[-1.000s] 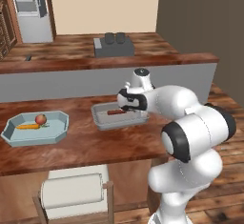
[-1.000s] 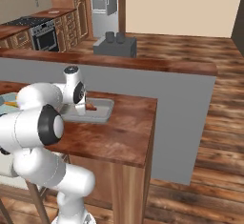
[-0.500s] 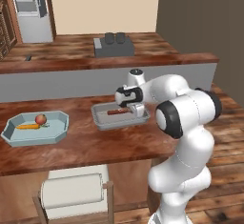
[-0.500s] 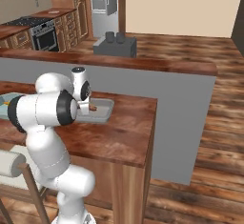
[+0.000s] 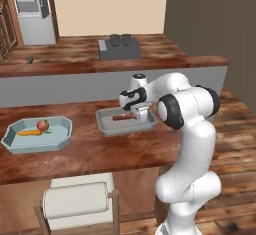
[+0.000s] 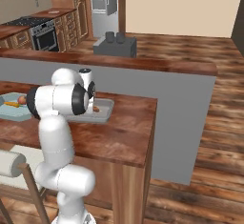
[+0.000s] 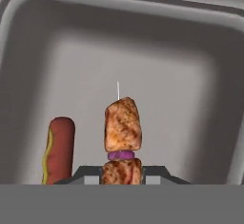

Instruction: Place the cold items (carrot and peach) from the fridge in one tupperware on the dining counter. Place the warm items (kebab skewer and hot dog) in the stove area in another tupperware.

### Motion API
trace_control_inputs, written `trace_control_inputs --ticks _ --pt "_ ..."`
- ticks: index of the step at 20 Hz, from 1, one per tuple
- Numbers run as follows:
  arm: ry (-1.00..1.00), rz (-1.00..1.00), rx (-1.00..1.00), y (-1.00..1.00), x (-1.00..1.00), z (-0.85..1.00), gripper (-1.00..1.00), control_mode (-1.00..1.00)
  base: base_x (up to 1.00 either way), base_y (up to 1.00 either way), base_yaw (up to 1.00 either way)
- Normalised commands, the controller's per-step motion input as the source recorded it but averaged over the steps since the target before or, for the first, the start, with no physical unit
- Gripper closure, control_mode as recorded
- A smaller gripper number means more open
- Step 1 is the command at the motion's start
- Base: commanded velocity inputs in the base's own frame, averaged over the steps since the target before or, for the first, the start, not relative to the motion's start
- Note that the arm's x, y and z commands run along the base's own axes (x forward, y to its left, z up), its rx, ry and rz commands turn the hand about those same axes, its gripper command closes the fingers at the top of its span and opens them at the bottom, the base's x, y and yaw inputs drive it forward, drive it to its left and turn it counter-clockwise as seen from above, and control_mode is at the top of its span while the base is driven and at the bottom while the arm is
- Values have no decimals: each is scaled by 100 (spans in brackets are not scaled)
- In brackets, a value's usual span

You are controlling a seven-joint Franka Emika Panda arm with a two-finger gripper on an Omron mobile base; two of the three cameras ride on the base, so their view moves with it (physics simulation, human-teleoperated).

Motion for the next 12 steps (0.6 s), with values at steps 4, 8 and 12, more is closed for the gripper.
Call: trace_control_inputs --ticks 4,8,12 --pt "0 0 7 0 34 -34 100 -100 0 0 0" --pt "0 0 6 0 33 -41 100 -100 0 0 0" --pt "0 0 7 0 29 -44 100 -100 0 0 0"
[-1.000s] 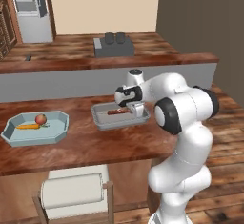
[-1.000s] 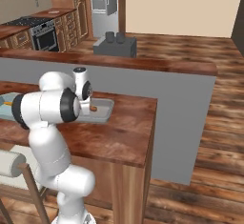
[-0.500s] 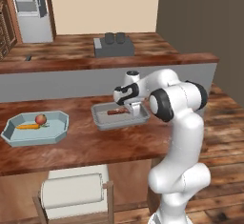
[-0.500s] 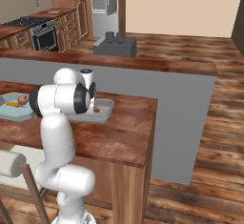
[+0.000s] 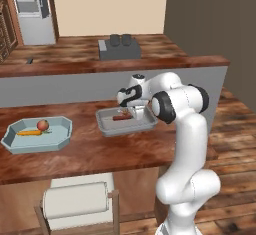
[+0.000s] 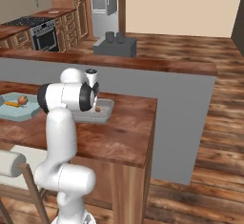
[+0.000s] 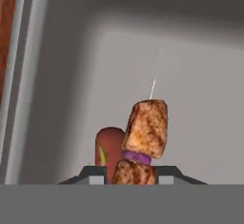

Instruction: Place the cold items (carrot and peach) from the fridge in one tupperware on the dining counter. Place the warm items (kebab skewer and hot dog) in the stove area in another tupperware.

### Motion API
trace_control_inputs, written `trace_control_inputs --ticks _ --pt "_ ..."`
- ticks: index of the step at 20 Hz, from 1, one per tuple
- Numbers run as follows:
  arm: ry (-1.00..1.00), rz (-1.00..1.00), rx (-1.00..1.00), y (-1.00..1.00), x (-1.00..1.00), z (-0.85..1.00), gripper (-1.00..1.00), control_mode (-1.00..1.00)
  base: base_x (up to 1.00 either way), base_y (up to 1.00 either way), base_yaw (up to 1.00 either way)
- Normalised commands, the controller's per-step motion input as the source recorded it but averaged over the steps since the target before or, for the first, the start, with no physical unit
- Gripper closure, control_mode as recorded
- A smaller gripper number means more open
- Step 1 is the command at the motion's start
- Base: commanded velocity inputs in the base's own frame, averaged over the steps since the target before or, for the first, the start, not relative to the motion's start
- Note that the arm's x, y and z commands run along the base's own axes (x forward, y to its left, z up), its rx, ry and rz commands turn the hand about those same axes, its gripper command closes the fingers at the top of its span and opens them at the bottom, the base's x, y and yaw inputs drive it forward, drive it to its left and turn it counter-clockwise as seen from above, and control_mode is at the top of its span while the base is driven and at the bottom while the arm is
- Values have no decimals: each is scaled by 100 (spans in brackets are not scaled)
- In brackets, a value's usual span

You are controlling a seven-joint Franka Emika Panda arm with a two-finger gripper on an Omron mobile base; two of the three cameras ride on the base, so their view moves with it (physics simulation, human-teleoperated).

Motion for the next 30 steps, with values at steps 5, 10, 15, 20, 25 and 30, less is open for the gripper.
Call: trace_control_inputs --ticks 5,10,15,20,25,30 --pt "-3 0 6 -1 12 -36 -100 -100 0 0 0" --pt "-17 0 10 -36 -41 -35 -100 -100 0 0 0" --pt "-18 0 13 -42 -41 -18 -100 -100 0 0 0" --pt "-18 0 14 -32 -63 37 -100 -100 0 0 0" --pt "-10 0 5 -10 -45 100 -100 -100 0 0 0" --pt "-7 2 0 3 -4 100 -100 -100 0 0 0"
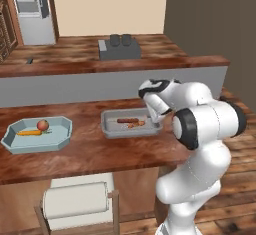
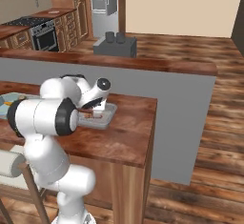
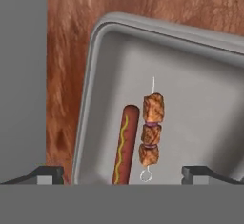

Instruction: Place the cold items (carrot and peach) from the fridge in one tupperware on the dining counter. Place the warm items (kebab skewer and hot dog) in the stove area in another tupperware.

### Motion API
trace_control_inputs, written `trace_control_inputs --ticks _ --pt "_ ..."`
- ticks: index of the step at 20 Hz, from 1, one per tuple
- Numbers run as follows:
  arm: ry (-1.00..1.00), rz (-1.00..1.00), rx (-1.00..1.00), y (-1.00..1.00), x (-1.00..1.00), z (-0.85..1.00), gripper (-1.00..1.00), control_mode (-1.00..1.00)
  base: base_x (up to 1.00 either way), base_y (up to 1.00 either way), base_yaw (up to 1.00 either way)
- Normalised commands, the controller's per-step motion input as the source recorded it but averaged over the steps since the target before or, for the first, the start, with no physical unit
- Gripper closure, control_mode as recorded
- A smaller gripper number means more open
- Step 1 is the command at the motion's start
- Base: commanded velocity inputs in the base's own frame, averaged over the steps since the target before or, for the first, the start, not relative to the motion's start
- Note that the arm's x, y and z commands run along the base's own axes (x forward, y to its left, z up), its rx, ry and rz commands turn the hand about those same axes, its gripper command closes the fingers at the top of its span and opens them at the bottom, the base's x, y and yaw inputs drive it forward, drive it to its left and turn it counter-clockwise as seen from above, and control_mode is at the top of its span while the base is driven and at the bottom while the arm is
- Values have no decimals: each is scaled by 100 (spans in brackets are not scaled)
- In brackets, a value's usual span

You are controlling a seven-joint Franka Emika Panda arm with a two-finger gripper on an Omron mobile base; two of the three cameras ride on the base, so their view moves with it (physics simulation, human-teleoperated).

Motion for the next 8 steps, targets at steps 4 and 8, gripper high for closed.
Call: trace_control_inputs --ticks 4,8 --pt "-4 10 -9 0 -54 100 -100 -100 0 0 0" --pt "-4 7 -17 -20 -96 100 -100 -100 0 0 0"
